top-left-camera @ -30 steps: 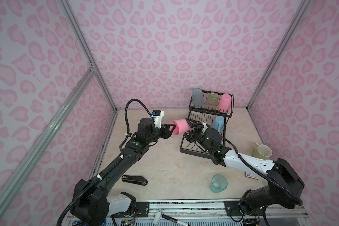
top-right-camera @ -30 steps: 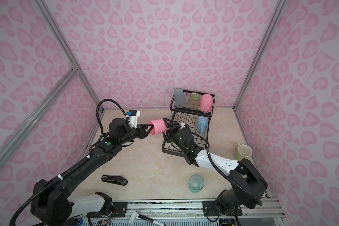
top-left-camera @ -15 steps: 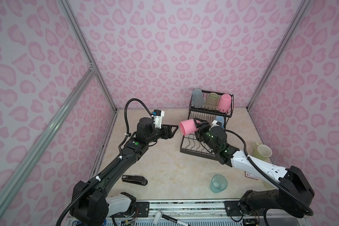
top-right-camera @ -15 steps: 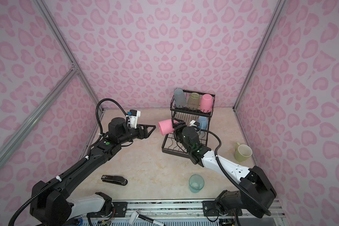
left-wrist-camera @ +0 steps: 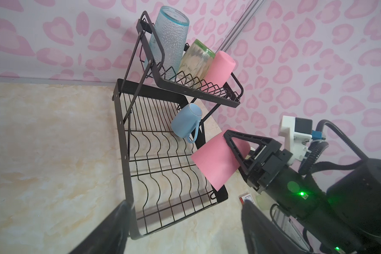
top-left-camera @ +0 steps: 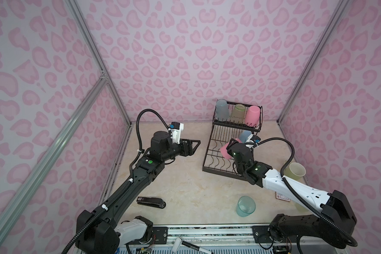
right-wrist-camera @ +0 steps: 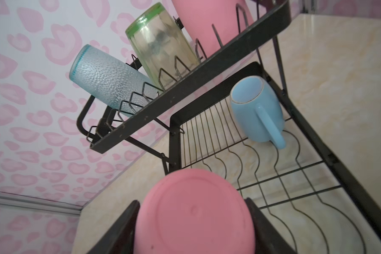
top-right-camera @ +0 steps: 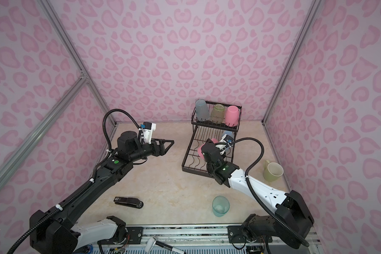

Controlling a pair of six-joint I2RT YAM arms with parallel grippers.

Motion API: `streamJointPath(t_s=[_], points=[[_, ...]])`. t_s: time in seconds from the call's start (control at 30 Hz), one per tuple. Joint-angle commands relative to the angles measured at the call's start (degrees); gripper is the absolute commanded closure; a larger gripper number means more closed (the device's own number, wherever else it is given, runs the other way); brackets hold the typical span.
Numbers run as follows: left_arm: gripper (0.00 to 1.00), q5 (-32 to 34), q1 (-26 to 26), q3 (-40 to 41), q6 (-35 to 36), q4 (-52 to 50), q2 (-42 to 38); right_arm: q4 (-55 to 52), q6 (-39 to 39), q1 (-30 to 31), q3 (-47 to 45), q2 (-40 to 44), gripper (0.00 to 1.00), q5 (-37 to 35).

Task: Load cups into a dish rack
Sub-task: Place the cup upside down at the dish rack.

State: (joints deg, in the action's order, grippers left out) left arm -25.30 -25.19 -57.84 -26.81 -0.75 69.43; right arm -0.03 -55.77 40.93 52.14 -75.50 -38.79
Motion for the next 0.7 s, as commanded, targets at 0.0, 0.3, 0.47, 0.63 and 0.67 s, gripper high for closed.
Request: streamJointPath(t_s=[0.0,0.3,0.47,0.63,0.67], points=[[0.19,-1.9,0.1,-0.5,0.9,0.4,-0.8,-2.1,9.2,0.5,-0.8,-0.8,0.43,-11.6],[0.18,-2.4,0.1,0.0,0.9,0.9,-1.3,2.1,16.2,1.3,-2.4,-7.1,0.43,-24.6],[0.18,-2.6,0.1,0.3,0.7,1.4,-1.3,6.2,17.9,0.7,-2.7,-11.1,0.43,-26.0],[0.18,-2.6,0.1,0.4,0.7,1.5,-1.3,9.1,19.3,0.1,-2.3,-15.1,0.43,-28.4],[0.18,-2.6,0.1,0.5,0.6,1.6,-1.3,10.1,19.7,0.0,-2.5,-15.6,0.43,-28.7]])
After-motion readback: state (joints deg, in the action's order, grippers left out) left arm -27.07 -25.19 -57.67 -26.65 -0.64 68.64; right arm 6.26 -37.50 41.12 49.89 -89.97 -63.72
